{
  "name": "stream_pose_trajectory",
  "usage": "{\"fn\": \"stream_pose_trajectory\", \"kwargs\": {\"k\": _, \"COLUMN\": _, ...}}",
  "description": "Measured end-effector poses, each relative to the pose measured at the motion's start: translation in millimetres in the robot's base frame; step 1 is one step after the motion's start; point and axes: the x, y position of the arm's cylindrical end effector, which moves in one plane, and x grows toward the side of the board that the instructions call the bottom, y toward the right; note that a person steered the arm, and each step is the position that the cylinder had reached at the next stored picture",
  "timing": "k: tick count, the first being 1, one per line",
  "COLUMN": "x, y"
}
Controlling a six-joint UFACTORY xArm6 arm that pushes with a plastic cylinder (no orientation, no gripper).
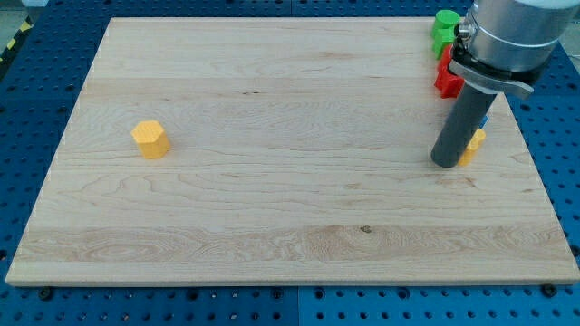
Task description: Move the yellow heart bottom to the blue cube
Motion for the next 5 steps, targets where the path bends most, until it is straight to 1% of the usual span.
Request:
{"fn": "stream_pose_trajectory", "kwargs": {"k": 3, "x": 5, "y": 13}}
{"fn": "stream_pose_trajectory", "kwargs": {"k": 4, "x": 14, "y": 13}}
{"fn": "stream_pose_trajectory", "kwargs": {"k": 5, "x": 34, "y": 13}}
